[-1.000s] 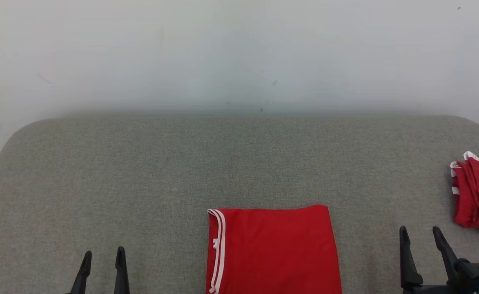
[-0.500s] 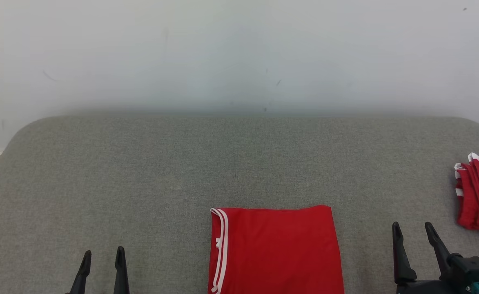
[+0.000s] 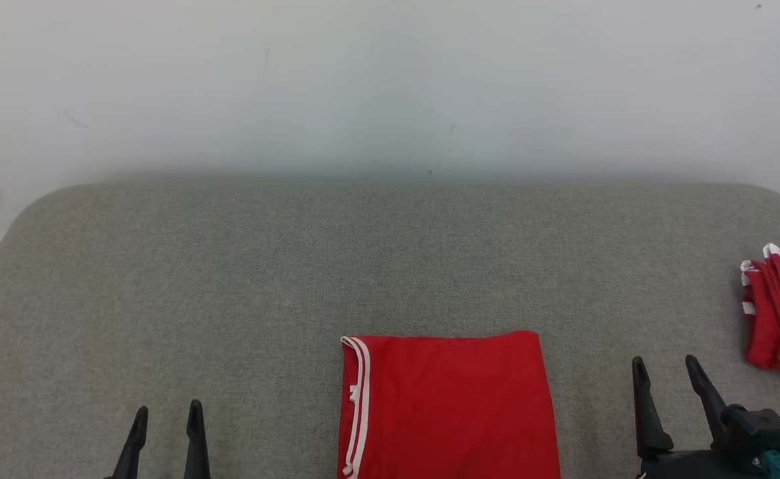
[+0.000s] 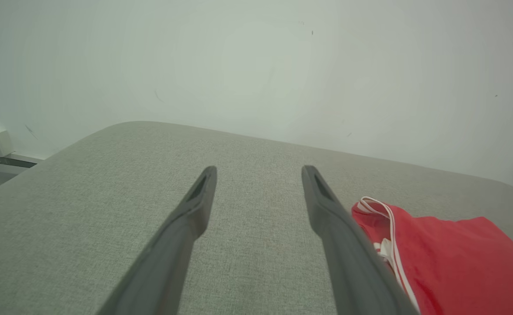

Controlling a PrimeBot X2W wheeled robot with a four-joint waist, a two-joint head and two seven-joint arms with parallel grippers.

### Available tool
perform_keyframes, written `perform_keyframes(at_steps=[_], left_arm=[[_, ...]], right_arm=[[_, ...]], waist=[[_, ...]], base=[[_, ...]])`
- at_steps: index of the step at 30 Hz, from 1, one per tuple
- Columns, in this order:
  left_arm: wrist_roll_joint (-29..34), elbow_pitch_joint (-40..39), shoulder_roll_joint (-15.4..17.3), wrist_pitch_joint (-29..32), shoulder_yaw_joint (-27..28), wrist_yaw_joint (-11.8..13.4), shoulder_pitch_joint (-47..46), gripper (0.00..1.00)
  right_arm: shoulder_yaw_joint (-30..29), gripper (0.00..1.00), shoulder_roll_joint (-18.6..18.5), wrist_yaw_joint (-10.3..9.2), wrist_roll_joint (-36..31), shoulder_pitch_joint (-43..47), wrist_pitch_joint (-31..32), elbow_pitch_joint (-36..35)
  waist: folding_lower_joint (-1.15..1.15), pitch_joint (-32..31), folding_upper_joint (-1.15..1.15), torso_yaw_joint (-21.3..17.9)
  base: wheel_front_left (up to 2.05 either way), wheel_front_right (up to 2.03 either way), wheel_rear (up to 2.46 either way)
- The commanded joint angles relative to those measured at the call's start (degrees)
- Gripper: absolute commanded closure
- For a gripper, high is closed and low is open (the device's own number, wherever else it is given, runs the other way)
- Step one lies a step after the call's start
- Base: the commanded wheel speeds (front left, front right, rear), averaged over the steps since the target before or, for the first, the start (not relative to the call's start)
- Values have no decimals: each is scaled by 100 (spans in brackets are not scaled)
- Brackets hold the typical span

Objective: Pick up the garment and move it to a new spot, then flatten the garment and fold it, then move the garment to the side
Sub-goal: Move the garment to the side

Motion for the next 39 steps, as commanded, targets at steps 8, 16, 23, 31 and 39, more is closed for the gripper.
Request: perform_keyframes(at_steps=[8,16,23,31,39], left_arm=[[-45,21,-5,-17,-48,-4,83,0],[-123,-53,-5,-17,-169,58,18,0],[-17,19,-4,-17,-319,45,-148,0],[109,163,-4,-17,-451,12,-280,0],[168,175,22,-17,-488,-9,-307,0]], right_arm=[[371,0,-4,-15,99,-47,1206,-109],[613,0,-6,-15,330,-557,4283,-622],[440,0,-1,-15,447,-927,5194,-280],[433,0,-6,-15,316,-1086,5269,321],[354,0,-4,-15,228,-1149,5259,673]], waist=[[0,29,0,40],[0,183,0,79],[0,379,0,341],[0,492,0,617],[0,535,0,712]], base=[[0,0,0],[0,0,0],[0,0,0],[0,0,0],[0,0,0]])
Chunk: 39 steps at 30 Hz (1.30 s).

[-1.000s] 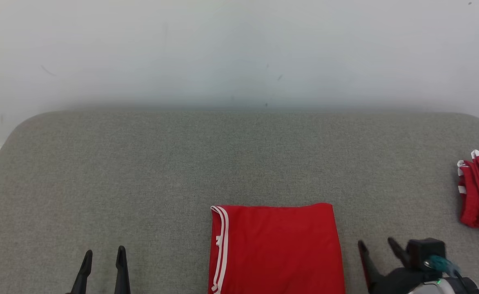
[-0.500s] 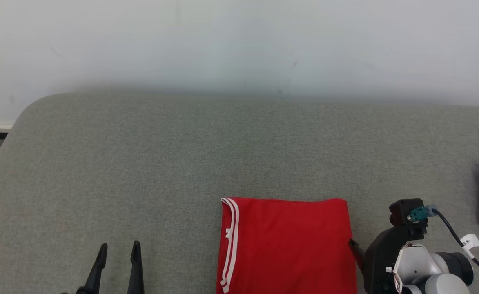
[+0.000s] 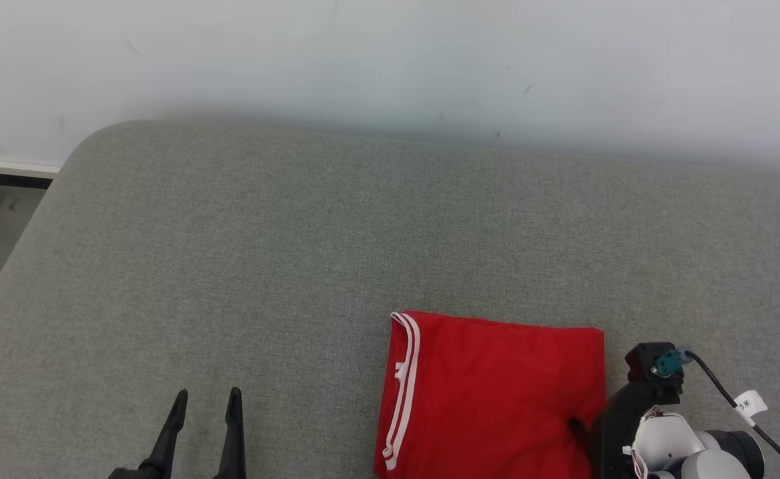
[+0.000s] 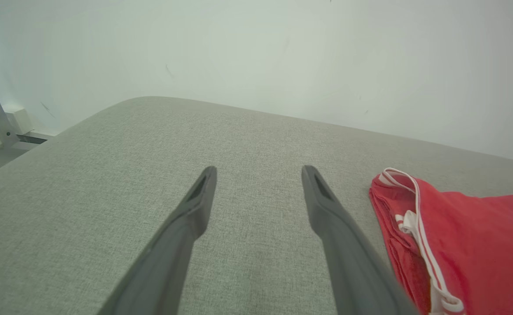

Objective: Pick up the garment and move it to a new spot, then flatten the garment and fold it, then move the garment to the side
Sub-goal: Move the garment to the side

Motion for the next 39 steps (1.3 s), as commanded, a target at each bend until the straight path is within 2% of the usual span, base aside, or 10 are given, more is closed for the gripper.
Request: perform_keyframes(at_steps=[1,9,10,11,12,13,24,29,36,39], left_arm=[[64,7,19,-17,3,-34,-50,0],[59,2,21,-17,-33,-27,-132,0],[57,6,20,-17,-37,-28,-135,0],[54,9,20,-17,-40,-28,-131,0],[50,11,19,-17,-36,-29,-133,0],[46,7,18,-17,-29,-29,-153,0],[-16,-70,4,-17,38,-32,-202,0],[-52,-201,-4,-17,15,-33,-287,0],[-65,-276,-9,-17,-183,-33,-530,0],[-76,-272,-9,-17,-236,-30,-594,0]], right_arm=[[23,0,-4,-15,-22,-58,-4,51],[345,0,16,-1,107,-166,-136,479],[358,15,15,-1,110,-200,-164,529],[376,59,15,-1,111,-235,-199,569],[386,87,14,-2,99,-271,-254,579],[393,100,14,-1,77,-318,-313,597],[206,100,-26,-16,-590,-666,-530,422],[-55,100,-419,-16,-893,-927,-390,76],[-172,100,-1178,-16,-787,-1671,-35,-262],[-222,100,-1367,-16,-747,-1836,68,-371]], waist=[[-1,12,0,8],[-1,99,0,-1],[-1,106,0,-3],[-1,112,0,-6],[-1,123,0,-15],[-1,135,0,-25],[-1,193,0,-401],[-1,309,0,-776],[-1,556,0,-1285],[-1,634,0,-1392]], base=[[0,0,0],[0,0,0],[0,0,0],[0,0,0],[0,0,0],[0,0,0],[0,0,0],[0,0,0],[0,0,0],[0,0,0]])
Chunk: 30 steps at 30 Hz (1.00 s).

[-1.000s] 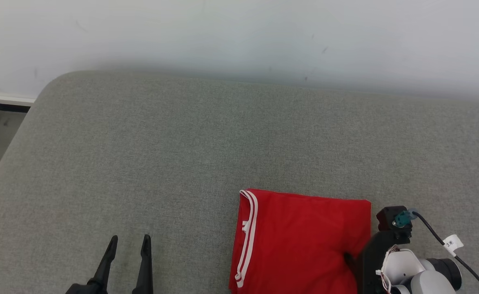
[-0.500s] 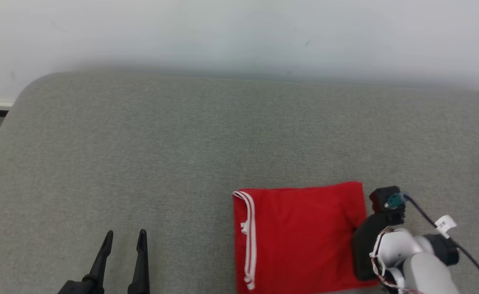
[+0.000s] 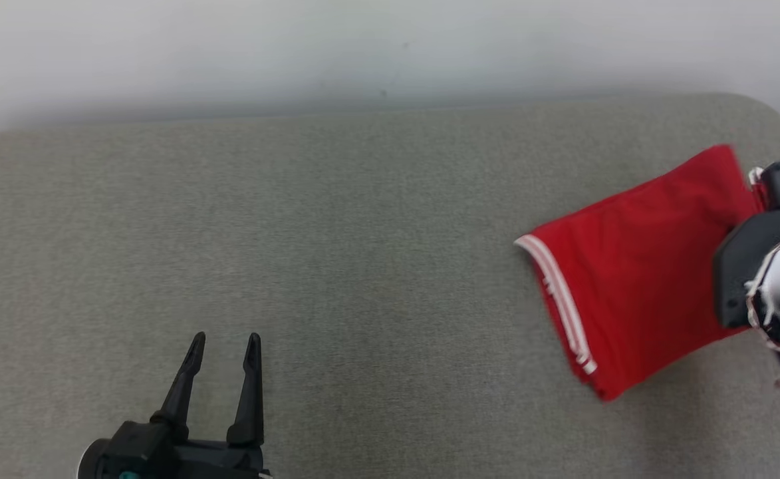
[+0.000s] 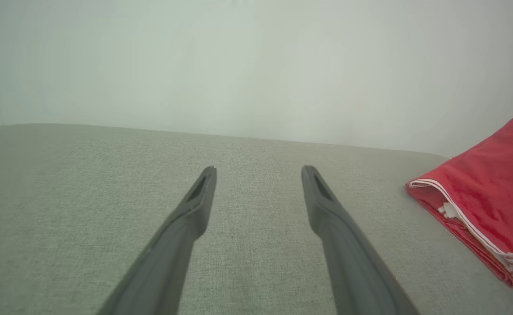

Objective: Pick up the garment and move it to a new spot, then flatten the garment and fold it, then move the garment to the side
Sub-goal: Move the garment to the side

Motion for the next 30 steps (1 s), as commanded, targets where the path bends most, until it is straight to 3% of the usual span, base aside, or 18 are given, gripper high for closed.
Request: perform_keyframes(at_steps=[1,9,13,20,28,29,30], left_arm=[[-25,-3,1,-17,-18,-4,-98,0],[97,61,1,-17,-38,-4,-270,0],[200,86,29,-17,-80,-6,-344,0],[277,97,237,-17,-209,-8,-507,0],[326,26,440,-17,-332,-9,-679,0],[327,38,443,-17,-338,-9,-694,0],[327,38,443,-17,-338,-9,-694,0]], right_arm=[[-41,100,-95,-17,28,-86,39,-37],[-535,100,-659,-17,13,-543,152,-23],[-890,100,-832,-17,-86,-814,-20,329],[-1627,100,-889,-17,-591,-1271,-412,1050],[-2405,100,-793,-17,-1634,-1527,-1141,1598],[-2454,90,-751,-17,-1717,-1539,-1215,1639],[-2454,90,-751,-17,-1717,-1539,-1215,1639]], waist=[[0,226,-1,-267],[0,485,-1,-463],[0,643,-1,-455],[0,1030,-1,-359],[0,1389,-1,-303],[0,1390,-1,-316],[0,1390,-1,-316]], base=[[0,0,0],[0,0,0],[0,0,0],[0,0,0],[0,0,0],[0,0,0],[0,0,0]])
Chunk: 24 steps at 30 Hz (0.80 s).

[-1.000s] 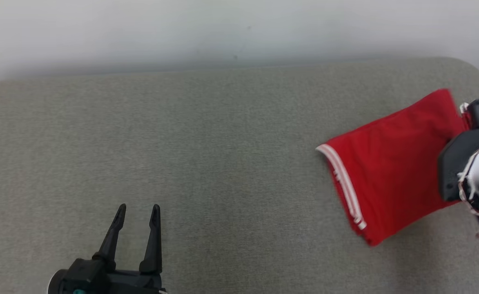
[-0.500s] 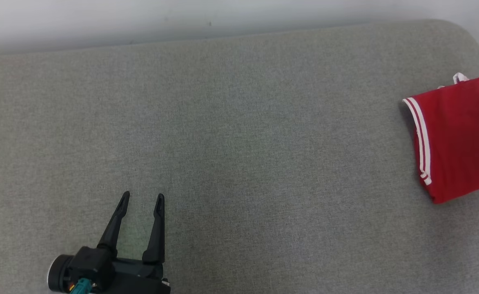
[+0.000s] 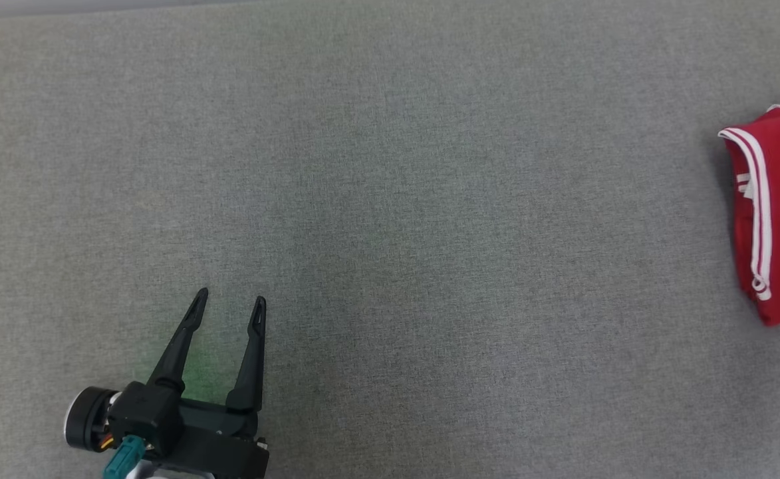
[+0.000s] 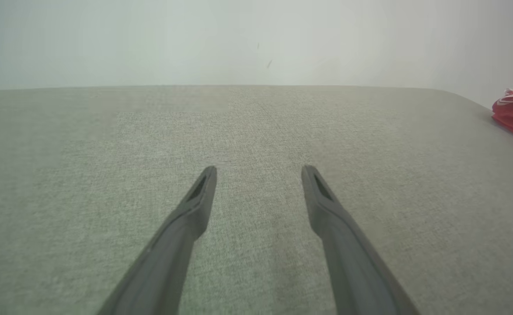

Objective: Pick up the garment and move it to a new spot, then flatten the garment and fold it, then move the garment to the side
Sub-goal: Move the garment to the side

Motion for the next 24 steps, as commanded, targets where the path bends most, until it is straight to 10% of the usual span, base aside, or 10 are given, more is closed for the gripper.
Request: perform_keyframes(at_steps=[1,3,24], left_arm=[[23,11,18,-17,-10,-8,-60,0],[30,29,22,-17,-32,-8,-53,0],[-589,-431,-300,-17,330,112,515,0]], right_arm=[[-49,59,106,-17,-101,-105,-82,70],[-67,0,308,-17,-196,-130,-149,230],[640,0,1249,-16,747,1109,-1025,-942]], waist=[[-1,23,-1,-19],[-1,-33,-1,-92],[-1,-1140,-1,2]], base=[[0,0,0],[0,0,0],[0,0,0]])
